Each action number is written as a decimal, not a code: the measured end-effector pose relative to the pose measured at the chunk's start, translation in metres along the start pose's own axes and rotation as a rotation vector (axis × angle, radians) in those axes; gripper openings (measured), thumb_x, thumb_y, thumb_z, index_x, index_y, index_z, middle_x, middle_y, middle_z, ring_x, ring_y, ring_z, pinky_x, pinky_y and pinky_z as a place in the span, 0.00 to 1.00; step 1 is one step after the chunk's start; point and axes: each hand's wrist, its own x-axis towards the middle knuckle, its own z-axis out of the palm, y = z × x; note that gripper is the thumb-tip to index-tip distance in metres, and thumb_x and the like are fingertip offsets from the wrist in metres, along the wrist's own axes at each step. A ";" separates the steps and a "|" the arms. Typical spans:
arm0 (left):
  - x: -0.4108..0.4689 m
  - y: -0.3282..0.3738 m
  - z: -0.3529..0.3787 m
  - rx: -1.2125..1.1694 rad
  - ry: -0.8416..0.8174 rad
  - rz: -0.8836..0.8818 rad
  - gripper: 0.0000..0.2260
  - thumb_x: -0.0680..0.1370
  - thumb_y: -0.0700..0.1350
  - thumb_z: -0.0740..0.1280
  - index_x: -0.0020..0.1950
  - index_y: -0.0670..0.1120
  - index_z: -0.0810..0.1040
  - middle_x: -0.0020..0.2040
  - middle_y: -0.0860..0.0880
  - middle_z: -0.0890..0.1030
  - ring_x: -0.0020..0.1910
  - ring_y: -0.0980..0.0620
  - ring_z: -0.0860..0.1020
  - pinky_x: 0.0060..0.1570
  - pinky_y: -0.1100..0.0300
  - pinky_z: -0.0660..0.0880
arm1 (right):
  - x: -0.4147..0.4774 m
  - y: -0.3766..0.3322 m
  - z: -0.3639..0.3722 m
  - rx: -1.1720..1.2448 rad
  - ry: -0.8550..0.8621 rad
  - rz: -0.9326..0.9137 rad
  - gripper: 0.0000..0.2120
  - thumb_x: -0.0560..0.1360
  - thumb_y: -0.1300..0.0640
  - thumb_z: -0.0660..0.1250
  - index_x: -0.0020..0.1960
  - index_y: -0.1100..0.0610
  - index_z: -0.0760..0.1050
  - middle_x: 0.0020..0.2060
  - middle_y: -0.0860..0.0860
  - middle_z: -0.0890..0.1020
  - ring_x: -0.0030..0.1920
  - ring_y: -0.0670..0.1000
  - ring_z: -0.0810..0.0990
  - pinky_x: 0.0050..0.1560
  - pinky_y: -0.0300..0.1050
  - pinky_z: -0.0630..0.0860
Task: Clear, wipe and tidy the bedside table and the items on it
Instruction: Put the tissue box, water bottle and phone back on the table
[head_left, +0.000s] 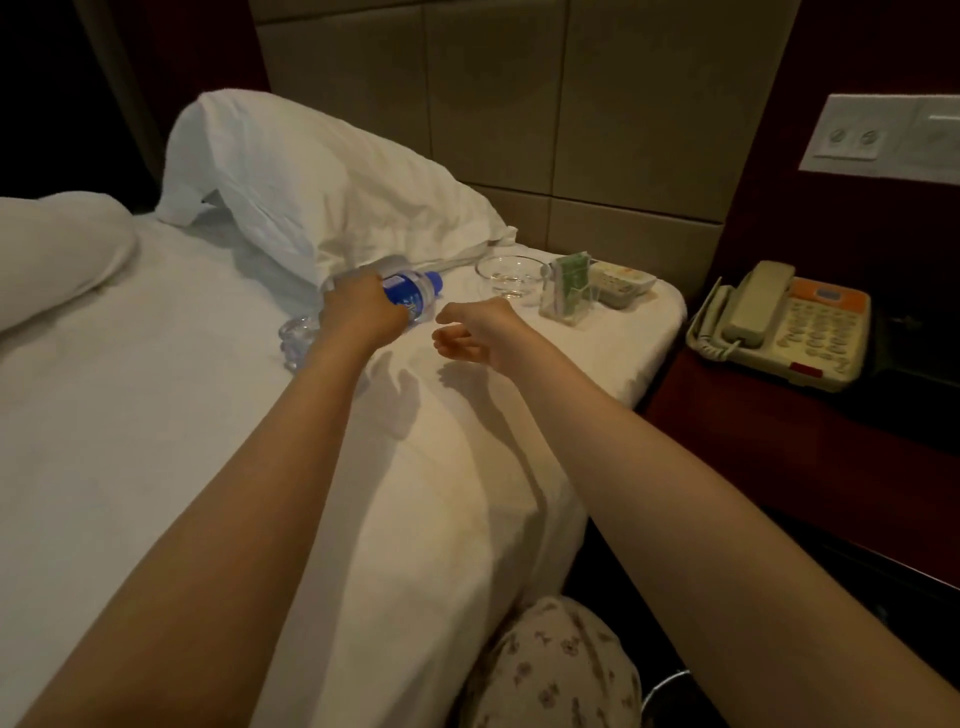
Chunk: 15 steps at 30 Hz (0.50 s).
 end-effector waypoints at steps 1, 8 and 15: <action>0.004 -0.006 0.000 0.034 -0.008 -0.020 0.24 0.76 0.45 0.65 0.70 0.42 0.67 0.66 0.38 0.72 0.65 0.38 0.71 0.61 0.51 0.69 | 0.003 0.002 0.007 0.023 -0.022 0.019 0.14 0.75 0.64 0.66 0.58 0.68 0.70 0.40 0.60 0.78 0.33 0.51 0.77 0.34 0.42 0.79; 0.031 -0.038 0.000 0.113 -0.068 -0.143 0.27 0.79 0.59 0.56 0.72 0.44 0.64 0.69 0.40 0.68 0.68 0.39 0.66 0.66 0.48 0.61 | 0.035 0.011 0.057 0.190 -0.120 0.112 0.11 0.78 0.61 0.62 0.58 0.64 0.69 0.37 0.57 0.73 0.33 0.53 0.75 0.36 0.42 0.79; 0.052 -0.049 0.008 0.176 -0.062 -0.212 0.27 0.80 0.61 0.52 0.72 0.45 0.64 0.69 0.42 0.69 0.69 0.40 0.65 0.67 0.48 0.59 | 0.058 0.000 0.086 0.268 -0.112 0.188 0.23 0.76 0.55 0.66 0.68 0.63 0.67 0.50 0.60 0.79 0.53 0.58 0.79 0.60 0.49 0.74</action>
